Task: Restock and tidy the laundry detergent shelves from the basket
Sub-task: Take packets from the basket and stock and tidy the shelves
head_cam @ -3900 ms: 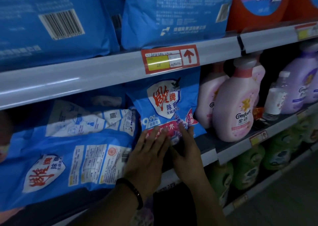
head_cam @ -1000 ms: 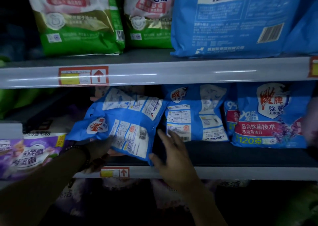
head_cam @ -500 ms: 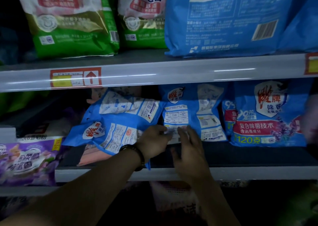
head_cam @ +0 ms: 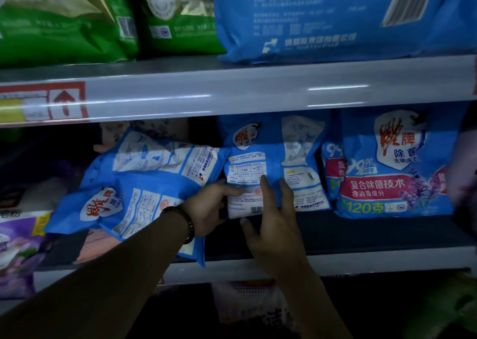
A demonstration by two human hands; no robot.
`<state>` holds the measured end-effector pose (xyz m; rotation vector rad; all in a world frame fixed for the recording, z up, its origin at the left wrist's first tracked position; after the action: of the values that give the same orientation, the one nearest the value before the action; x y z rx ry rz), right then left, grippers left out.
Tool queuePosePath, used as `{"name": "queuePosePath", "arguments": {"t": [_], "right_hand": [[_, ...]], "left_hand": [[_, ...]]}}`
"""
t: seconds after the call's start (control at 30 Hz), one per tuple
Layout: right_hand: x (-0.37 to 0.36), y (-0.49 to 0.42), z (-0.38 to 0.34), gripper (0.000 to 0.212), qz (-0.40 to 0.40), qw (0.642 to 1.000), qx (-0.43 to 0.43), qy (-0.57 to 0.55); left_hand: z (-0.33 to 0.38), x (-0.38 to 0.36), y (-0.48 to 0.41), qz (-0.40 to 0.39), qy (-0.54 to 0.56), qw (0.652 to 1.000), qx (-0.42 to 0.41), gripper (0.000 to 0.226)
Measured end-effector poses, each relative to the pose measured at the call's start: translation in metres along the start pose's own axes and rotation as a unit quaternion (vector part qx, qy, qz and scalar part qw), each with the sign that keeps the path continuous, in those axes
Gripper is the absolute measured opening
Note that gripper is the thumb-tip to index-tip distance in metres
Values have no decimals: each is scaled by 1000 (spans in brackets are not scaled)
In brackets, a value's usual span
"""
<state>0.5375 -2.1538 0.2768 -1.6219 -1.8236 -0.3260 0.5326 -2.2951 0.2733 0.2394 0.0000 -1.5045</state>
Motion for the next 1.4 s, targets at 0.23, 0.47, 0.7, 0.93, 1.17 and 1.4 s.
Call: {"name": "queuePosePath", "arguments": {"t": [0.23,0.47,0.7,0.93,1.17,1.4], "right_hand": [[33,1,-3,147,101,992,-66,47],[25,8,-2,122,134,988,-80,18],[81,14,4,84,251,949,-46,-184],[88,21,14,81,215,904,-97,-356],[81,49,-13,80,145,875,-62,-458],[90,44,-8,83,15,817,-66,-573]], "left_hand": [[-3,-5,13,-231,106,967,9,84],[-4,-3,12,-216,78,973,30,69],[31,74,-27,102,185,974,-76,62],[29,49,-28,49,47,997,-39,33],[33,20,-25,83,-233,950,-192,24],[-5,-19,-12,-30,199,979,-37,87]]}}
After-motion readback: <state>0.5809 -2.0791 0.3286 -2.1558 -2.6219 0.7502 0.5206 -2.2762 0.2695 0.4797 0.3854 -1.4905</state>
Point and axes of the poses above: each hand's wrist, its own y-axis away from the middle knuckle, its own x-axis out of the back of the hand, z = x × y, the point moved 9 cm from there along -y, towards the middle knuckle, and after that the axes turned 11 degrees about -x, right-handed, at the moved point
